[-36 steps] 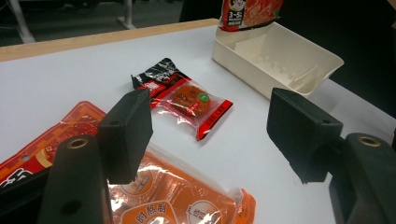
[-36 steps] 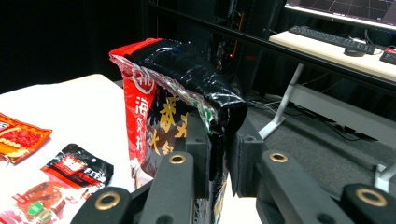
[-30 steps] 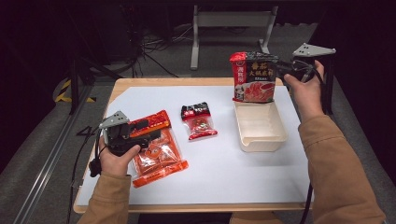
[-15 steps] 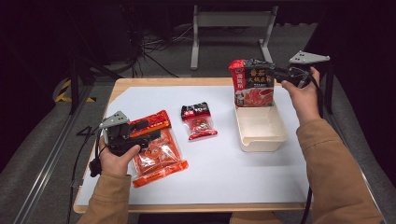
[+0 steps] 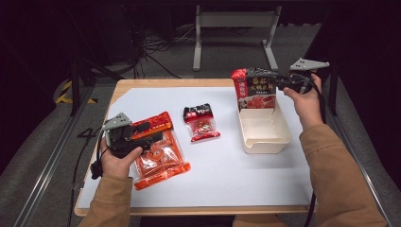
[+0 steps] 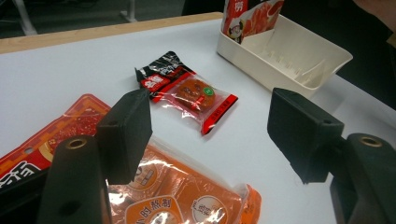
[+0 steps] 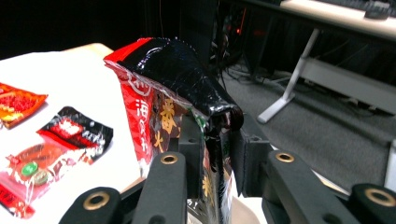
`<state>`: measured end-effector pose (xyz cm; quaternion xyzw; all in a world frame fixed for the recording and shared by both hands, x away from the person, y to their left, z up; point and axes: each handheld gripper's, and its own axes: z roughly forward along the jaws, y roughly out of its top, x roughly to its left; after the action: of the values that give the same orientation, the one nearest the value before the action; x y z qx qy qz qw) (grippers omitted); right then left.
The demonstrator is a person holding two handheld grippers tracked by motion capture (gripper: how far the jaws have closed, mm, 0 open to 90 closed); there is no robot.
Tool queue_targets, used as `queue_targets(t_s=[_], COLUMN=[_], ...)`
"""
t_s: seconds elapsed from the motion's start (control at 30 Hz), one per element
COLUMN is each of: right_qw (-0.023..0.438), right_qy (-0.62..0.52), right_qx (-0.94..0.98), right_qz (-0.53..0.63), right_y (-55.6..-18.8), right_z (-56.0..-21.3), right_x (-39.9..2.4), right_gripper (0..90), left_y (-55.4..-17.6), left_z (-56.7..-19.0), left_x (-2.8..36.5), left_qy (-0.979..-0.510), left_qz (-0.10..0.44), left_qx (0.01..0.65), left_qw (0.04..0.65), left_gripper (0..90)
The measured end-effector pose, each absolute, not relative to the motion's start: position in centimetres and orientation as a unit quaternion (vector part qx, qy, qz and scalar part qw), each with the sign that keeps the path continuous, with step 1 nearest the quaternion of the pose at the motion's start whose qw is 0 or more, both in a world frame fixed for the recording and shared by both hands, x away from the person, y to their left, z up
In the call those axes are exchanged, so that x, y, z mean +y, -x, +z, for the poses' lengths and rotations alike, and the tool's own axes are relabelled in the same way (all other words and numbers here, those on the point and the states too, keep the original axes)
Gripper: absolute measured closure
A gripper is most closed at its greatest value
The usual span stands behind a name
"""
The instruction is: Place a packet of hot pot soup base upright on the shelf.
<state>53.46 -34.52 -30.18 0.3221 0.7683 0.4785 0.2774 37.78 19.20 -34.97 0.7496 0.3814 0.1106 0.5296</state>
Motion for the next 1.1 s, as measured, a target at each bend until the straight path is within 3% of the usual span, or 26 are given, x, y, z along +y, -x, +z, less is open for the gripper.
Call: queue_targets(t_s=[0.8, 0.97, 1.0, 1.1], right_qw=[0.276, 0.277, 0.283, 0.288], right_qy=[-0.378, -0.388, -0.388, -0.388], right_qx=[0.767, 0.757, 0.759, 0.761], right_qz=[0.438, 0.447, 0.440, 0.433], right_y=[-52.4, -52.0, -51.8, -51.5], right_z=[-31.6, -31.3, -31.2, -31.1], right_x=[-36.6, -36.7, -36.7, -36.8], right_gripper=[79.3, 66.0, 59.4, 53.7], left_y=[-38.1, -38.2, -38.2, -38.3], left_z=[-35.4, -35.5, -35.5, -35.5], left_x=[19.5, 19.8, 19.8, 20.0], left_qy=[-0.750, -0.751, -0.752, -0.753], left_qz=[0.109, 0.116, 0.119, 0.122], left_qx=[0.397, 0.397, 0.397, 0.397], left_qw=[0.518, 0.514, 0.513, 0.511], left_gripper=[31.5, 31.6, 31.6, 31.5])
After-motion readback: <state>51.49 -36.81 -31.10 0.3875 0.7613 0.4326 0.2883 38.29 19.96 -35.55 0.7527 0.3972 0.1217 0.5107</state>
